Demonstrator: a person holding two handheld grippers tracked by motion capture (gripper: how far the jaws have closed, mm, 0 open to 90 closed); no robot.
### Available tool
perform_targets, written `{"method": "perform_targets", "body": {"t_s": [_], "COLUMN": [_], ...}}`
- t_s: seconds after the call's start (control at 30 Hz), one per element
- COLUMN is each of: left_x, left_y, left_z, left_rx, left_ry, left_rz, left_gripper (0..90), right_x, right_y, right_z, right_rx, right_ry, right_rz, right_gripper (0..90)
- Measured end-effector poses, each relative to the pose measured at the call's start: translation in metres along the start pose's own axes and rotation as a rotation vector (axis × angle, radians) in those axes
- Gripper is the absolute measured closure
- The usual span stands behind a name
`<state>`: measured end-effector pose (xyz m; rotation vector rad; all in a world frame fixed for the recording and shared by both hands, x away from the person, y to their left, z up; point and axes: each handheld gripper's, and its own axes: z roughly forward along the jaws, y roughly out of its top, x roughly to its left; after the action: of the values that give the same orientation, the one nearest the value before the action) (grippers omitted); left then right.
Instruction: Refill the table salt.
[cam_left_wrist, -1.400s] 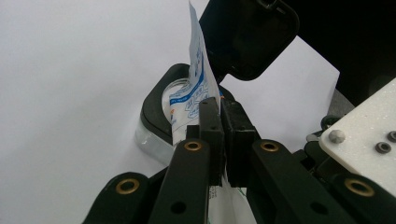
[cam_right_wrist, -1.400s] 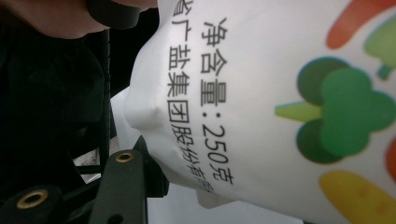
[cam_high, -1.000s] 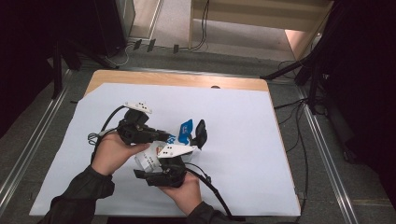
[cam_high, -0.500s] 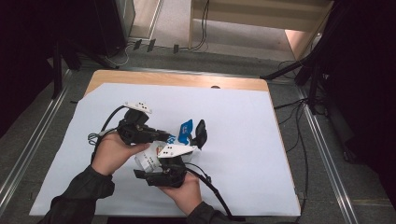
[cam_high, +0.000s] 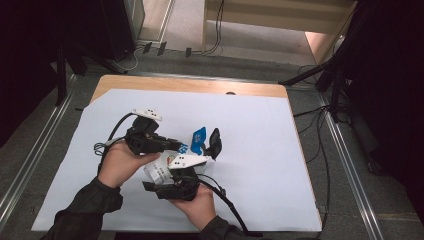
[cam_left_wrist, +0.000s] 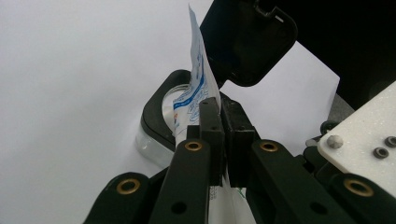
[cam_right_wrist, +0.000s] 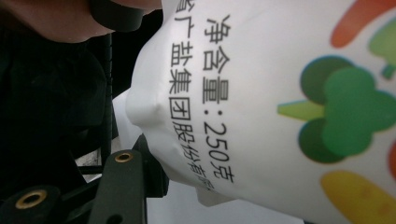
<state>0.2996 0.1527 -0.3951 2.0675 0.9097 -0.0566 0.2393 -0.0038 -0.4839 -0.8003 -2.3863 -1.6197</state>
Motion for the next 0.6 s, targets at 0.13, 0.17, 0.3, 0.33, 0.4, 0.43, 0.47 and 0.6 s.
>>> {"method": "perform_targets", "body": {"t_s": [0.13, 0.17, 0.3, 0.33, 0.4, 0.43, 0.47, 0.6], "left_x": [-0.0004, -0.0009, -0.001, -0.001, -0.002, -0.0022, -0.0027, -0.0022], "left_y": [0.0002, 0.0002, 0.0003, 0.0003, 0.0005, 0.0006, 0.0006, 0.0006], "left_z": [-0.0005, -0.0007, -0.0005, -0.0005, -0.0006, -0.0007, -0.0008, -0.0012], "left_rx": [-0.003, -0.001, -0.001, -0.001, -0.004, -0.006, -0.007, -0.005], "left_ry": [0.0, 0.005, 0.004, 0.004, 0.0, 0.003, -0.001, 0.002], "left_rz": [-0.005, -0.003, -0.005, -0.005, -0.004, -0.004, -0.007, -0.003], "left_gripper": [89.5, 89.5, 89.6, 89.5, 89.5, 89.5, 89.5, 89.6], "right_x": [-0.0002, -0.0003, 0.0001, 0.0, -0.0001, -0.0002, -0.0001, -0.0006], "right_y": [0.0001, 0.0, -0.0002, -0.0002, -0.0003, -0.0003, -0.0002, 0.0], "right_z": [0.0003, 0.0004, 0.0008, 0.0007, 0.0006, 0.0005, 0.0003, -0.0003], "right_rx": [-0.003, -0.002, 0.0, -0.001, -0.001, -0.002, -0.002, -0.005], "right_ry": [0.004, 0.005, 0.004, 0.002, -0.002, -0.003, -0.004, -0.006], "right_rz": [0.0, 0.002, 0.01, 0.008, 0.005, 0.006, 0.012, 0.024], "right_gripper": [51.8, 51.8, 52.4, 53.0, 54.3, 55.1, 56.0, 57.6]}}
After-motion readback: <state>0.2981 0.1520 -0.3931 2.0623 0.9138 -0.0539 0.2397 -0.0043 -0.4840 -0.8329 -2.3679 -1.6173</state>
